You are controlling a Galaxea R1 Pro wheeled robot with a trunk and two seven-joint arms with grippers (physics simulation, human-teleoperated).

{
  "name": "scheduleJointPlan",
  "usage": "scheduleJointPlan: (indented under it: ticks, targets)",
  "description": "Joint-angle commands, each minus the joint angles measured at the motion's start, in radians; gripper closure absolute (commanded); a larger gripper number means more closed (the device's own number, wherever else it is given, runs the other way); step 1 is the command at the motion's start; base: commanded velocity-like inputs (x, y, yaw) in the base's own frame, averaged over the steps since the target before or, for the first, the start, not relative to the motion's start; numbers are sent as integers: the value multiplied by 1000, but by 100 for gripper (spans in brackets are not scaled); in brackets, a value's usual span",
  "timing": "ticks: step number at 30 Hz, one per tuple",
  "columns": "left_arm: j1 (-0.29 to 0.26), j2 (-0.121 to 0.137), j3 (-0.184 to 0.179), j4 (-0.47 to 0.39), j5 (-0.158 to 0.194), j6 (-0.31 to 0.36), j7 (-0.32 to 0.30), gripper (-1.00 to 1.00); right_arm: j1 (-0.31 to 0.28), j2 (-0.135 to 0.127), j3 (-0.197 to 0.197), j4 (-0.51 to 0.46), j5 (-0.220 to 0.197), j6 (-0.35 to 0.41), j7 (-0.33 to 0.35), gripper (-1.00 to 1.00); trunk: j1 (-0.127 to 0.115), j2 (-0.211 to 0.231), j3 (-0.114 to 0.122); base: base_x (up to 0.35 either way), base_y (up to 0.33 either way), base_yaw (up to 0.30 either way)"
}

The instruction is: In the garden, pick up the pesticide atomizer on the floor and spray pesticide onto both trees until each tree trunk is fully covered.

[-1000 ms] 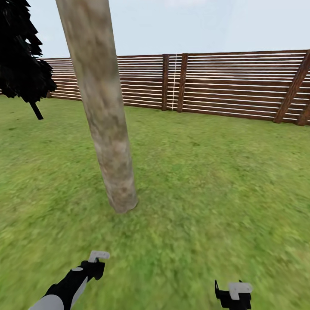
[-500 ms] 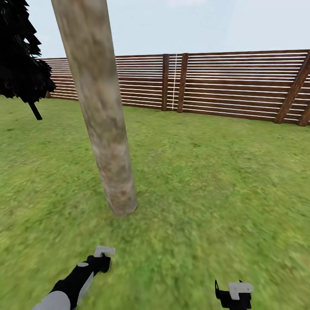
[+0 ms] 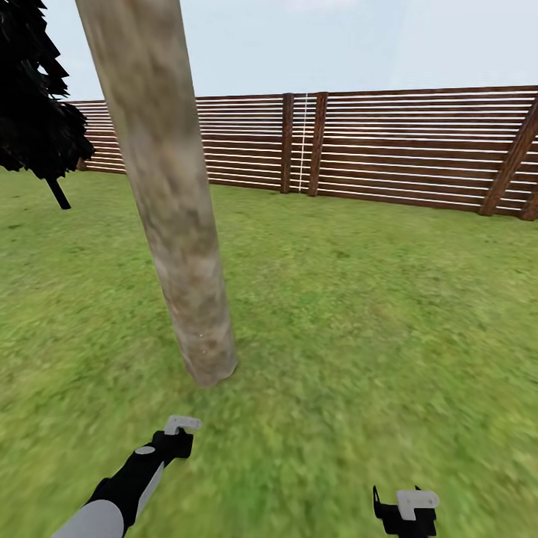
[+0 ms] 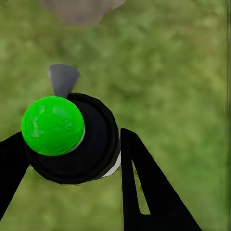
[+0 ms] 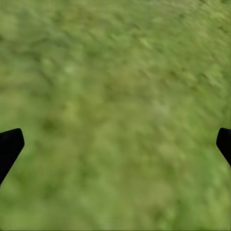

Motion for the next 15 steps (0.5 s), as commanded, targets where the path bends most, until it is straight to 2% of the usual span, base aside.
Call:
scheduleJointPlan:
  ticks: [1, 3, 5, 6, 7, 9, 10, 11, 12, 13, 15]
  targets:
    - [0, -3, 0, 0, -1, 1, -1, 100, 0, 0, 0, 0, 0, 0, 0, -100, 0, 0, 0, 51, 0, 0]
    - [3, -1, -2, -1, -3, -2, -2, 100, 0, 0, 0, 0, 0, 0, 0, -100, 0, 0, 0, 12, 0, 0]
    - [0, 13, 2, -1, -4, -1, 0, 100, 0, 0, 0, 0, 0, 0, 0, -100, 0, 0, 0, 3, 0, 0]
    - [-1, 32, 4, -1, -3, 0, 2, 100, 0, 0, 0, 0, 0, 0, 0, -100, 0, 0, 0, 1, 0, 0]
    - [-2, 67, 6, -2, 0, -1, 1, 100, 0, 0, 0, 0, 0, 0, 0, -100, 0, 0, 0, 0, 0, 0]
    - [6, 72, 6, -2, 3, -6, 3, 100, 0, 0, 0, 0, 0, 0, 0, -100, 0, 0, 0, 0, 0, 0]
    - [8, 67, 4, -2, 2, -8, 0, 100, 0, 0, 0, 0, 0, 0, 0, -100, 0, 0, 0, 0, 0, 0]
    - [9, 51, 3, -2, 2, -9, -3, 100, 0, 0, 0, 0, 0, 0, 0, -100, 0, 0, 0, 0, 0, 0]
    - [8, 8, -1, -3, -1, -10, -3, 100, 0, 0, 0, 0, 0, 0, 0, -100, 0, 0, 0, 0, 0, 0]
    - [2, -20, -3, -3, -2, -9, -4, 100, 0, 0, 0, 0, 0, 0, 0, -100, 0, 0, 0, 0, 0, 0]
    - [-2, -26, -1, -4, -2, -8, -4, 100, 0, 0, 0, 0, 0, 0, 0, -100, 0, 0, 0, 0, 0, 0]
